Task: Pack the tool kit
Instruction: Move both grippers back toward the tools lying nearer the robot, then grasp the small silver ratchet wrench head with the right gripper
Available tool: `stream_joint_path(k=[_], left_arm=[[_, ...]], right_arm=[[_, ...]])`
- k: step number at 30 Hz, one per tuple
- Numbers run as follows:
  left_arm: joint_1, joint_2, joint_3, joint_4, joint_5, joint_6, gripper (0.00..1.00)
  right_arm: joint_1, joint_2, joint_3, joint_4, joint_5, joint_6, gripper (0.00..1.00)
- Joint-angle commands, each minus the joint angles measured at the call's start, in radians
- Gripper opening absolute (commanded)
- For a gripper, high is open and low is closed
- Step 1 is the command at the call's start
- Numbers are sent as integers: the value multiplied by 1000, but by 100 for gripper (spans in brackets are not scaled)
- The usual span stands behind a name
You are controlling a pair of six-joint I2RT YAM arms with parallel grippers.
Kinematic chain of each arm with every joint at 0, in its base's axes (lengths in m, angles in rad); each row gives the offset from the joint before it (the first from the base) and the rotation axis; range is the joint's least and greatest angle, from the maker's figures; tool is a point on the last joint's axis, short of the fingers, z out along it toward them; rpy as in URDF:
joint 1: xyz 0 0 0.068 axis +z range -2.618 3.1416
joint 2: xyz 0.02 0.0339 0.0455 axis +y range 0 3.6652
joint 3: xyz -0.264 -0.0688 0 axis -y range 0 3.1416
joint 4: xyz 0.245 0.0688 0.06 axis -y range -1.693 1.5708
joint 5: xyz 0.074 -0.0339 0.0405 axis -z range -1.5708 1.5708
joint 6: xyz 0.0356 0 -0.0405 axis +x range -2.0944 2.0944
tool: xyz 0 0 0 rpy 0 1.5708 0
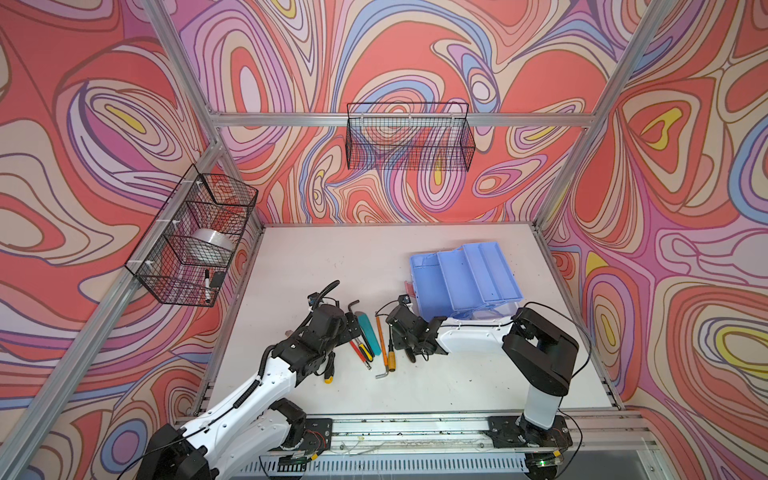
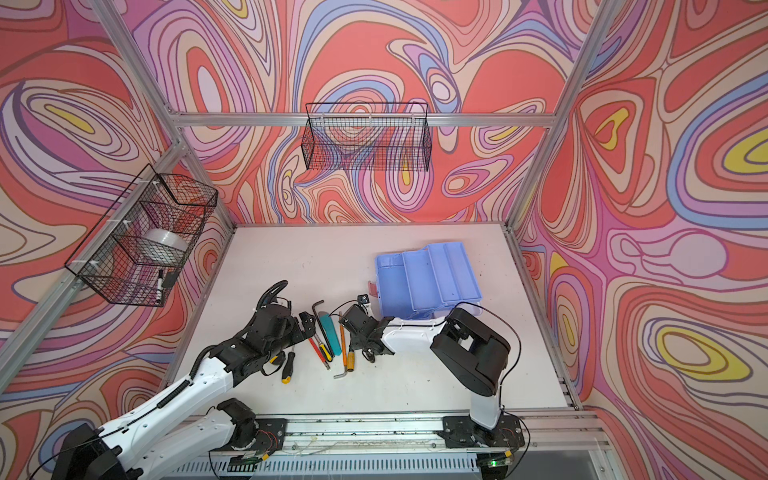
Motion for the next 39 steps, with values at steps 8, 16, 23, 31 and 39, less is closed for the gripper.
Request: stream_joint_path(k=[8,16,23,31,39], left_arm=[[7,0,-22,-25,-23,-7,100],[7,-4,-21,-32,-25,-8,100],[7,-10,-19,-35,-32,-11,100],[7,-11,-21,-35,-32,-16,100],[7,-6,-15,-46,-25,-14,100]], right_arm=[[-15,21,-11,-27,6,-95,36],[-23,54,1,-20,-20,-93,32],[-35,62,-12,-19,-25,-93,14],[-46,23,-36,0,-33,-97,0],[-47,-63,-30,16,-23,-124,0]])
